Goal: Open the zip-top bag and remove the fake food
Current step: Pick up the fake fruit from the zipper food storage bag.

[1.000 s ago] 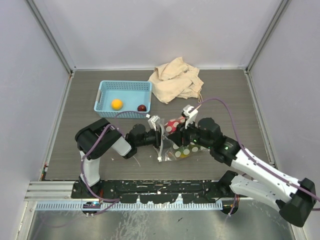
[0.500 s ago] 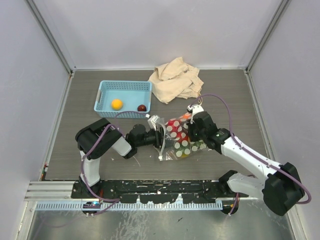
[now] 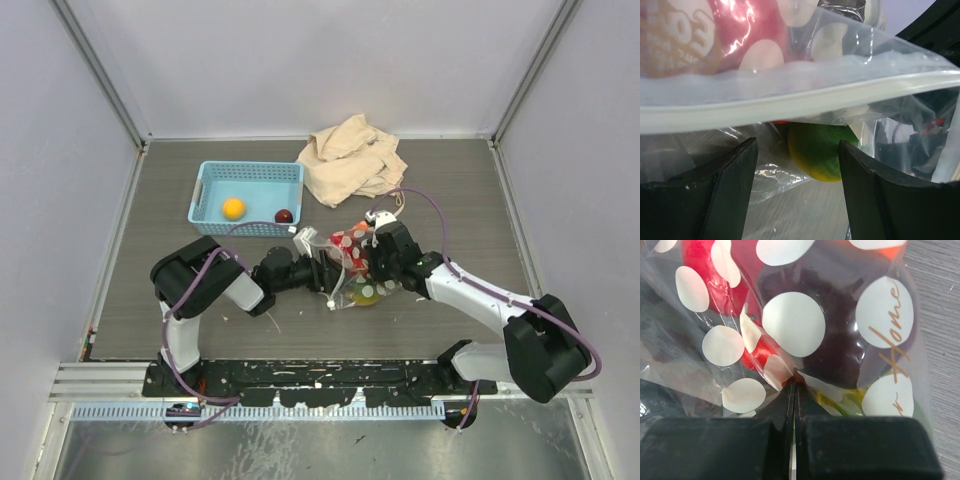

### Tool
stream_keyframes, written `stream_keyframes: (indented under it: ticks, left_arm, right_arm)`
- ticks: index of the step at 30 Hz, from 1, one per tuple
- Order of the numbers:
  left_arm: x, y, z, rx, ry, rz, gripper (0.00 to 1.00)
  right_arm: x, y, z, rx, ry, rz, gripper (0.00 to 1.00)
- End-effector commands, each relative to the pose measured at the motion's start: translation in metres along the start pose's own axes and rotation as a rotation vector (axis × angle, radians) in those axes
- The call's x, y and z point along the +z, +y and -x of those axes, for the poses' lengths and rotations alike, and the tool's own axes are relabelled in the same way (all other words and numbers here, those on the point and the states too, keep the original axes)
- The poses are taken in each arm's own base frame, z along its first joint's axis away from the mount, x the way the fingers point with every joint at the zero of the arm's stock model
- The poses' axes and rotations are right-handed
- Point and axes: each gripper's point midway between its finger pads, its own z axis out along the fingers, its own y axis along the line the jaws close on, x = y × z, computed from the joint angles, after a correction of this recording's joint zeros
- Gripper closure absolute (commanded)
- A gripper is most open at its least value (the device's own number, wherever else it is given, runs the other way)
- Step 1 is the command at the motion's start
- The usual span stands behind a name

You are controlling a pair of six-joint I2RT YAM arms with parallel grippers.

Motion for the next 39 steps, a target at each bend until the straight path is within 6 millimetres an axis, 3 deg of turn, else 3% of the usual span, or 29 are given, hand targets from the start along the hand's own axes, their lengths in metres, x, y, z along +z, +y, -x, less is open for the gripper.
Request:
stream_keyframes:
  ticks: [1, 7, 14, 19, 23, 26, 27, 30, 33, 36, 39]
  left_arm:
    - [0.005, -0.001, 0.016, 0.021, -0.051, 0.038, 0.34]
    - [0.001, 0.011, 0.019, 0.023, -0.063, 0.12, 0.38]
    - [0.001, 0.01, 0.022, 0.039, -0.062, 0.133, 0.37]
    - [0.003, 0.004, 0.023, 0.034, -0.059, 0.104, 0.35]
    - [0.002, 0.0, 0.021, 0.035, -0.048, 0.09, 0.33]
    - [0.0, -0.004, 0.02, 0.031, -0.042, 0.074, 0.33]
    - [-0.001, -0.005, 0.02, 0.03, -0.042, 0.071, 0.33]
    - [-0.005, -0.01, 0.02, 0.03, -0.039, 0.06, 0.31]
    - [-0.009, -0.014, 0.018, 0.027, -0.028, 0.055, 0.31]
    - [-0.012, -0.015, 0.015, 0.024, -0.011, 0.049, 0.31]
    - [-0.013, -0.017, 0.009, 0.014, 0.014, 0.037, 0.3]
  right_arm:
    - [0.009, 0.004, -0.002, -0.017, 0.018, 0.033, 0.99]
    - [0.001, 0.012, 0.011, -0.027, -0.031, 0.072, 0.99]
    - [-0.009, -0.003, 0.043, -0.041, -0.14, -0.024, 0.97]
    - [0.011, -0.002, 0.027, -0.06, -0.06, -0.021, 0.97]
    - [0.015, 0.021, 0.011, -0.067, -0.013, 0.124, 0.97]
    - [0.0, 0.037, 0.018, -0.07, -0.051, 0.219, 0.96]
    - [-0.008, 0.036, 0.022, -0.063, -0.072, 0.215, 0.96]
    - [-0.038, 0.031, 0.04, -0.049, -0.159, 0.185, 0.81]
    - [-0.064, 0.026, 0.046, -0.024, -0.201, 0.167, 0.78]
    - [-0.072, 0.019, 0.03, 0.029, -0.167, 0.135, 0.81]
    - [-0.065, 0.015, 0.002, 0.083, -0.081, 0.118, 0.89]
